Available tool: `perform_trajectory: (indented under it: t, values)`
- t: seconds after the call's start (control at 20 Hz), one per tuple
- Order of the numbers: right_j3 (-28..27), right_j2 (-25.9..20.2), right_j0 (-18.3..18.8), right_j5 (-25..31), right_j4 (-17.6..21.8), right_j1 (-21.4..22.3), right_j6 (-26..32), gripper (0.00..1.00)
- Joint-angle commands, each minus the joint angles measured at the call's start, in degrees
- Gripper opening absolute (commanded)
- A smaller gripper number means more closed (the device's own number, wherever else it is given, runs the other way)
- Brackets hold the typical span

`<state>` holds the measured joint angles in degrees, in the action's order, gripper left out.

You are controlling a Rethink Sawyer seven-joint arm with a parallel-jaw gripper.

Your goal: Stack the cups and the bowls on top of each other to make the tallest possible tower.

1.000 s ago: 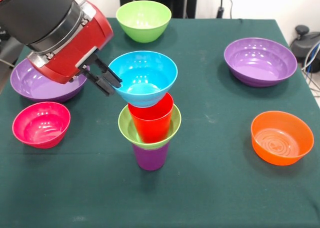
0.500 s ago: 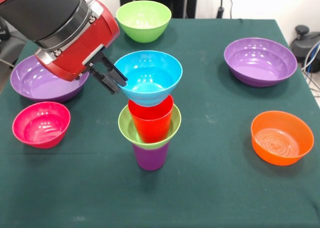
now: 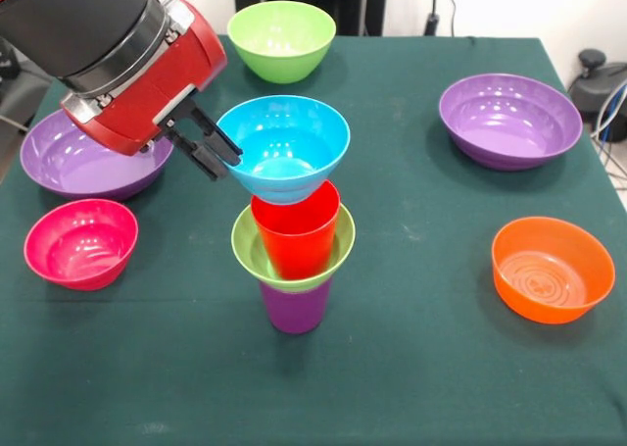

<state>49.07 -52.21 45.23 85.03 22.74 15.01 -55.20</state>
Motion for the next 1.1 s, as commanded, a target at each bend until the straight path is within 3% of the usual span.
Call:
perform_trajectory:
  t: [0.05, 0.55, 1.1]
  values:
    - [2.2, 5.0, -3.1, -3.1, -0.4, -0.1, -6.3, 0.00]
    - [4.0, 6.1, -3.4, -4.7, -1.4, 0.3, -6.9, 0.00]
    - [2.4, 6.8, -4.6, -5.0, -2.2, -0.3, -6.7, 0.00]
